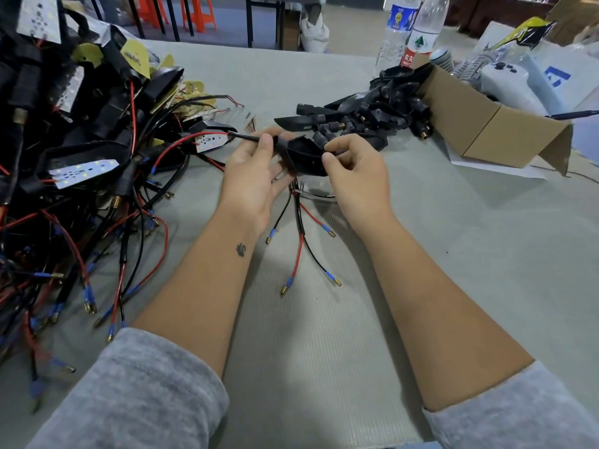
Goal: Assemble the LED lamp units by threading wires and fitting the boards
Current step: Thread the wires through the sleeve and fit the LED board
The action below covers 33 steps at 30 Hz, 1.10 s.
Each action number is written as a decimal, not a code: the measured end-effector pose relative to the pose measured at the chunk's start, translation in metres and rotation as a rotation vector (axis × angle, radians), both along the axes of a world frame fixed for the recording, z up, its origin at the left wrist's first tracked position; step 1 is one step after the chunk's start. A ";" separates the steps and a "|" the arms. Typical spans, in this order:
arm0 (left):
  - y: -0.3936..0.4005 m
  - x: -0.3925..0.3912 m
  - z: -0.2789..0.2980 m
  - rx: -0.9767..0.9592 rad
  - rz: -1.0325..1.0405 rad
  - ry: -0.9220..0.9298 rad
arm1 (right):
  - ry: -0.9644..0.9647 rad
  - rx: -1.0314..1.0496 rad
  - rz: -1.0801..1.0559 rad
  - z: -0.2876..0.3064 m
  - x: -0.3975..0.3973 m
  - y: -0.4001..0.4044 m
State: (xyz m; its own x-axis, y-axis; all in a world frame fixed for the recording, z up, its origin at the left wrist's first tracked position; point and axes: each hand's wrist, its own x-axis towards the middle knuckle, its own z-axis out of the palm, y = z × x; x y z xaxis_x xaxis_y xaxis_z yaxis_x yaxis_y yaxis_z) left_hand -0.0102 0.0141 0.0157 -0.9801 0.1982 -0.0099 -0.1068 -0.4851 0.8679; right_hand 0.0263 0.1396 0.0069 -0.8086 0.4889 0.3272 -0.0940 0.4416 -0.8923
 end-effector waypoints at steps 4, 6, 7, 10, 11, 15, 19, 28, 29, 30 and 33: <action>-0.003 -0.002 0.002 -0.012 0.102 -0.028 | -0.009 0.001 -0.116 0.000 -0.001 0.008; -0.003 -0.002 0.002 -0.031 0.117 -0.023 | -0.052 0.037 -0.167 0.000 0.000 0.013; -0.003 -0.002 0.002 -0.035 0.121 -0.022 | -0.081 0.035 -0.178 0.000 0.000 0.015; -0.003 -0.001 0.003 -0.038 0.123 -0.017 | -0.164 -0.007 -0.153 -0.001 0.000 0.016; -0.003 -0.001 0.003 -0.040 0.124 -0.012 | -0.181 -0.010 -0.146 -0.001 0.000 0.016; -0.004 -0.001 0.004 -0.048 0.142 0.003 | -0.221 -0.036 -0.121 -0.002 0.001 0.018; -0.004 0.000 0.005 0.024 0.188 -0.008 | -0.228 -0.037 -0.081 -0.001 0.000 0.018; -0.006 -0.001 0.004 0.091 0.233 -0.071 | -0.059 -0.125 -0.083 0.002 -0.001 0.013; -0.006 -0.001 0.005 0.093 0.231 -0.079 | -0.030 -0.130 -0.074 0.002 0.000 0.013; -0.006 -0.002 0.005 0.098 0.229 -0.086 | 0.000 -0.131 -0.060 0.003 0.001 0.013; -0.008 -0.004 0.004 0.146 0.172 -0.132 | 0.072 -0.146 0.006 0.003 0.003 0.015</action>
